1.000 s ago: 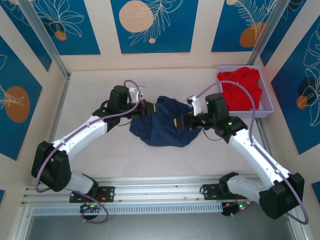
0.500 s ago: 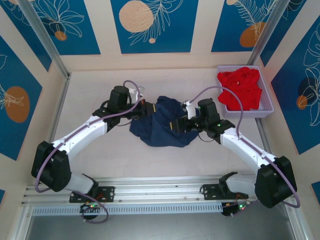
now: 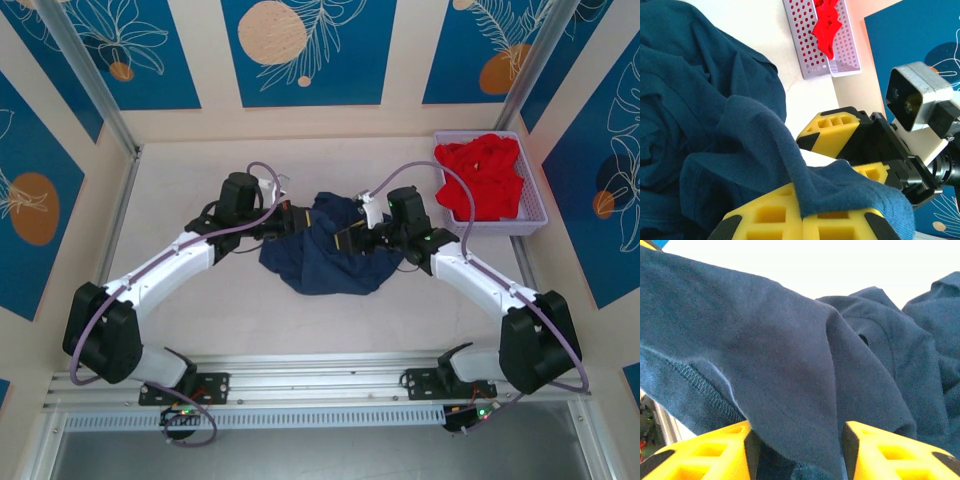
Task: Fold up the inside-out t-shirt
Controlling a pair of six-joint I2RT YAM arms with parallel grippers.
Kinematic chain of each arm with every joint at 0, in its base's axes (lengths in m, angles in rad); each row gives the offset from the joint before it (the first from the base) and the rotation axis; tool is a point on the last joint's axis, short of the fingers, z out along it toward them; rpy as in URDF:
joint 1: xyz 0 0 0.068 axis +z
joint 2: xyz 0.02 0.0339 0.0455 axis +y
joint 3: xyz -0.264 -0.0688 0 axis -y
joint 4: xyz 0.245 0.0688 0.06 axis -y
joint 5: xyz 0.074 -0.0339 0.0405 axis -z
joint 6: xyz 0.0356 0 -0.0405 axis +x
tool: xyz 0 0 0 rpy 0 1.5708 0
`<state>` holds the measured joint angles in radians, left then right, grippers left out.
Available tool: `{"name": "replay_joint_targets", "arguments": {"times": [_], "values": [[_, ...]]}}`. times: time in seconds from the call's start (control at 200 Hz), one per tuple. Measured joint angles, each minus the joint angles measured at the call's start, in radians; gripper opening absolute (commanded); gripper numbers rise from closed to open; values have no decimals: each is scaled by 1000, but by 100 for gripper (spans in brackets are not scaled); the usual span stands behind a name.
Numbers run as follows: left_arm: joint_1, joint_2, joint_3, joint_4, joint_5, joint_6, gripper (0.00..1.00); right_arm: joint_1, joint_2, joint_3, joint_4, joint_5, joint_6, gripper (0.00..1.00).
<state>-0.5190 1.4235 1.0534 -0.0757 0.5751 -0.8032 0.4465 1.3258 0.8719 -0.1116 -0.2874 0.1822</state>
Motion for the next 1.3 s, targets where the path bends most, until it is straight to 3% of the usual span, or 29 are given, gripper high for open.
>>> {"name": "replay_joint_targets", "arguments": {"times": [0.085,0.2,0.38,0.625,0.8,1.035,1.3], "values": [[0,0,0,-4,0,1,0,3,6,7,14,2,-6,14],[0,0,-4,-11,0,9,0,4,6,19,23,8,-5,0],[0,-3,-29,-19,-1,56,0,4,6,50,39,7,0,0],[0,-77,-79,-108,-48,207,35,4,6,99,48,-19,-5,0],[1,-156,-78,-194,-119,344,51,3,6,104,48,-65,-25,0],[-3,-197,-54,-208,-158,526,60,-6,6,140,37,-148,-46,0],[-71,-26,81,-183,-112,696,66,-28,6,148,33,-190,-45,0]]}}
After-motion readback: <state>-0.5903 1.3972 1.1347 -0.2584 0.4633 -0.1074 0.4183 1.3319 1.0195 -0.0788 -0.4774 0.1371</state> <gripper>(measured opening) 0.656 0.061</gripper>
